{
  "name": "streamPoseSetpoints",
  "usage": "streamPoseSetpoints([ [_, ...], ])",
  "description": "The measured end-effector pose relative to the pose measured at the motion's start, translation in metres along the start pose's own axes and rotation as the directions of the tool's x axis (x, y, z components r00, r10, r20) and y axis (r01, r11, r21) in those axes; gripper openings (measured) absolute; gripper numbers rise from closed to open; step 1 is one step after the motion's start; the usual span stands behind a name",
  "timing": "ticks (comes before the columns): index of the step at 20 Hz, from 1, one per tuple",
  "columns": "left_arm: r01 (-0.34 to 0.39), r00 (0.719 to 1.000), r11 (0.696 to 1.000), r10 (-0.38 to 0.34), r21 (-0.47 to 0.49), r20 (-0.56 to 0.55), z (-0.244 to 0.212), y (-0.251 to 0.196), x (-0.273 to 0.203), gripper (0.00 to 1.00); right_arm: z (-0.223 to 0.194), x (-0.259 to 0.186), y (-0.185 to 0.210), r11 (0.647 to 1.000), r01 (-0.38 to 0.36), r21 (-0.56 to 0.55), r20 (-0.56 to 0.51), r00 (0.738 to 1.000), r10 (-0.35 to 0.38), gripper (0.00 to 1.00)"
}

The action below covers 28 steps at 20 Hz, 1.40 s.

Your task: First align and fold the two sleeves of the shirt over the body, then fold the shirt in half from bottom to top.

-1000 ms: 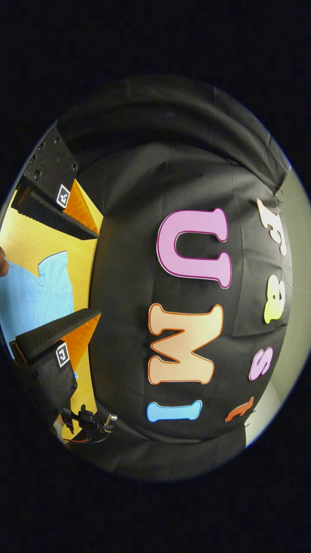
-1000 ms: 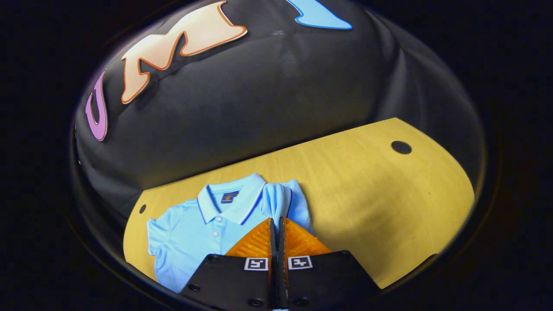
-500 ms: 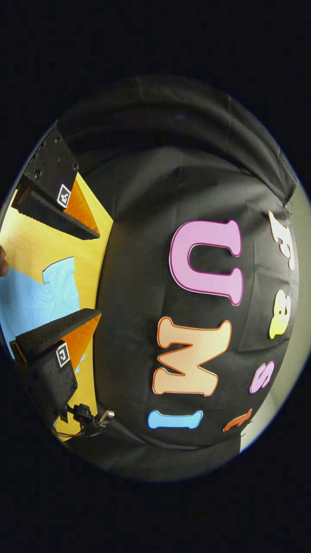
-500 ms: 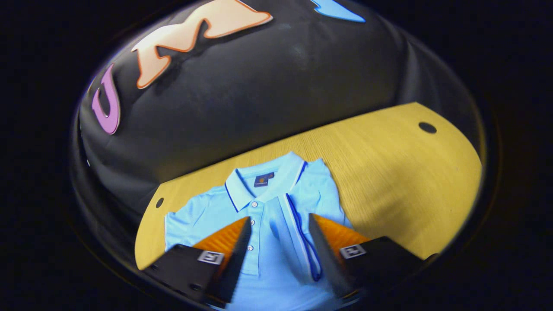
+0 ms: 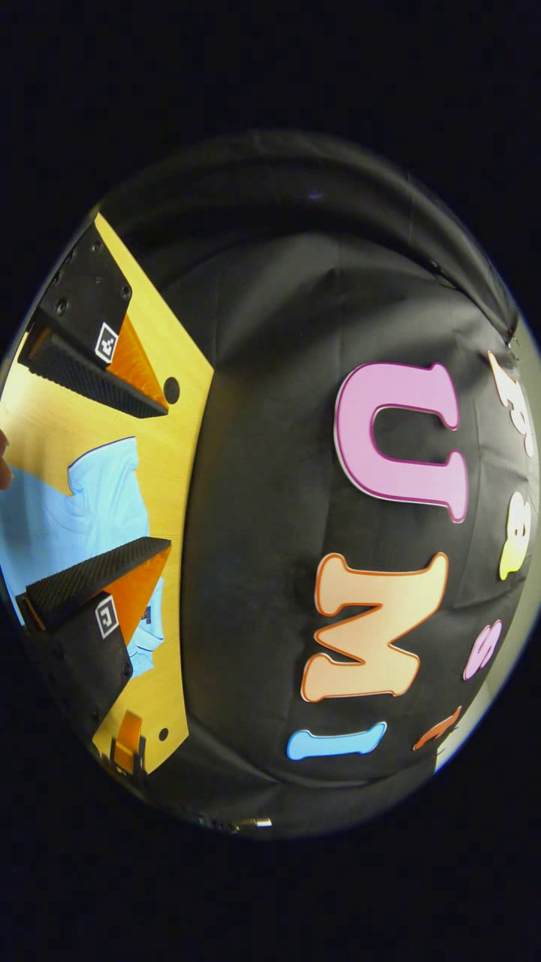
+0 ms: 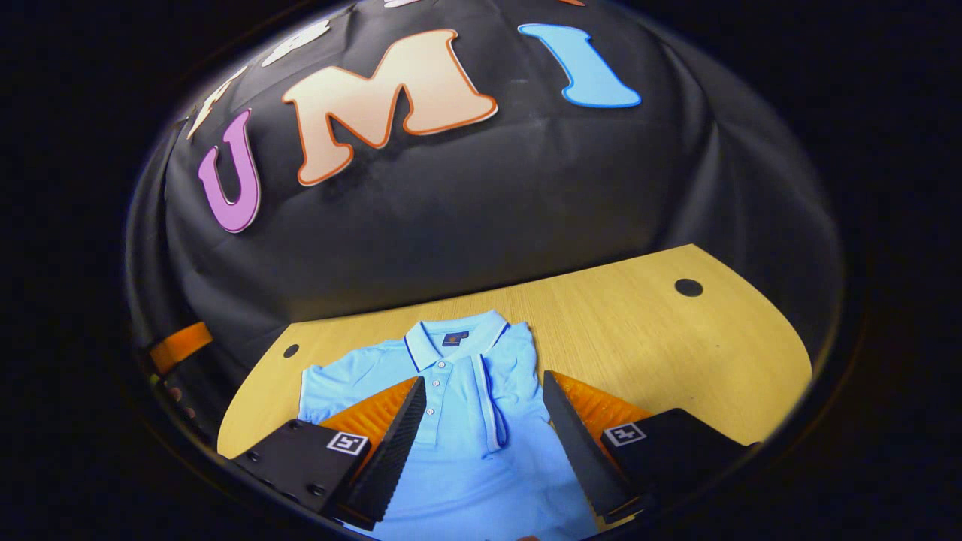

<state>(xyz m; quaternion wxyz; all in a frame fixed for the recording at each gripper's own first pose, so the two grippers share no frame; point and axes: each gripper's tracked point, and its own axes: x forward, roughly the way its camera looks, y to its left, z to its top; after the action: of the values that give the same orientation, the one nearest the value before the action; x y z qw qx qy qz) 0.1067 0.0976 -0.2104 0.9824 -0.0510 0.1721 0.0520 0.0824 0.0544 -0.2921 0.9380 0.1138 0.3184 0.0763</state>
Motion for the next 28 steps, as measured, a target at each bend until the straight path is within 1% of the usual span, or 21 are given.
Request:
streamPoseSetpoints([
  [3, -0.006, 0.998, 1.000, 0.005, -0.005, -0.063, -0.029, -0.006, 0.030, 0.95, -0.003, -0.031, -0.021, 1.000, 0.026, -0.003, 0.001, 1.000, -0.026, 0.97],
  [5, -0.013, 0.994, 1.000, 0.010, -0.027, -0.110, -0.048, -0.008, 0.050, 0.95, -0.009, -0.046, -0.034, 0.999, 0.048, 0.005, -0.005, 0.999, -0.048, 0.98],
  [7, -0.030, 0.989, 0.998, 0.021, -0.058, -0.150, -0.062, -0.007, 0.067, 0.95, -0.023, -0.059, -0.049, 0.997, 0.077, 0.004, -0.025, 0.997, -0.077, 0.98],
  [8, -0.051, 0.985, 0.997, 0.040, -0.061, -0.166, -0.069, -0.002, 0.073, 0.95, -0.029, -0.064, -0.054, 0.996, 0.087, 0.003, -0.038, 0.996, -0.087, 0.98],
  [11, -0.089, 0.977, 0.996, 0.084, -0.017, -0.198, -0.094, 0.013, 0.099, 0.95, -0.055, -0.075, -0.066, 0.994, 0.113, 0.003, -0.087, 0.990, -0.112, 0.98],
  [12, -0.099, 0.969, 0.995, 0.096, -0.003, -0.229, -0.107, 0.018, 0.104, 0.95, -0.059, -0.078, -0.069, 0.993, 0.120, 0.002, -0.099, 0.988, -0.119, 0.98],
  [15, -0.117, 0.952, 0.993, 0.112, 0.000, -0.286, -0.135, 0.023, 0.114, 0.95, -0.058, -0.082, -0.074, 0.990, 0.144, -0.010, -0.078, 0.986, -0.144, 0.98],
  [19, -0.150, 0.936, 0.988, 0.127, -0.047, -0.329, -0.156, 0.027, 0.117, 0.95, -0.052, -0.085, -0.074, 0.990, 0.144, 0.011, -0.066, 0.988, -0.143, 0.98],
  [20, -0.155, 0.929, 0.987, 0.130, -0.047, -0.345, -0.162, 0.028, 0.116, 0.96, -0.051, -0.085, -0.074, 0.989, 0.145, 0.012, -0.063, 0.988, -0.144, 0.98],
  [21, -0.164, 0.922, 0.986, 0.140, -0.035, -0.360, -0.166, 0.030, 0.114, 0.96, -0.051, -0.085, -0.074, 0.989, 0.146, 0.012, -0.059, 0.988, -0.145, 0.97],
  [22, -0.167, 0.922, 0.986, 0.148, -0.024, -0.358, -0.169, 0.031, 0.117, 0.96, -0.050, -0.086, -0.075, 0.989, 0.146, 0.008, -0.057, 0.988, -0.146, 0.98],
  [24, -0.160, 0.922, 0.987, 0.147, -0.006, -0.358, -0.168, 0.031, 0.117, 0.92, -0.052, -0.088, -0.075, 0.989, 0.146, 0.002, -0.058, 0.988, -0.146, 0.98],
  [25, -0.139, 0.926, 0.990, 0.128, -0.006, -0.354, -0.168, 0.028, 0.118, 0.86, -0.054, -0.088, -0.075, 0.989, 0.145, 0.001, -0.060, 0.988, -0.145, 0.98],
  [26, -0.107, 0.928, 0.994, 0.096, -0.011, -0.359, -0.166, 0.022, 0.118, 0.82, -0.053, -0.088, -0.074, 0.990, 0.140, 0.002, -0.058, 0.988, -0.140, 0.98],
  [27, -0.068, 0.932, 0.997, 0.055, -0.024, -0.358, -0.164, 0.012, 0.120, 0.57, -0.054, -0.088, -0.072, 0.991, 0.136, 0.003, -0.055, 0.989, -0.136, 0.98],
  [28, -0.053, 0.933, 0.998, 0.038, -0.033, -0.357, -0.166, 0.007, 0.121, 0.32, -0.055, -0.087, -0.072, 0.991, 0.132, 0.003, -0.056, 0.990, -0.132, 0.98],
])
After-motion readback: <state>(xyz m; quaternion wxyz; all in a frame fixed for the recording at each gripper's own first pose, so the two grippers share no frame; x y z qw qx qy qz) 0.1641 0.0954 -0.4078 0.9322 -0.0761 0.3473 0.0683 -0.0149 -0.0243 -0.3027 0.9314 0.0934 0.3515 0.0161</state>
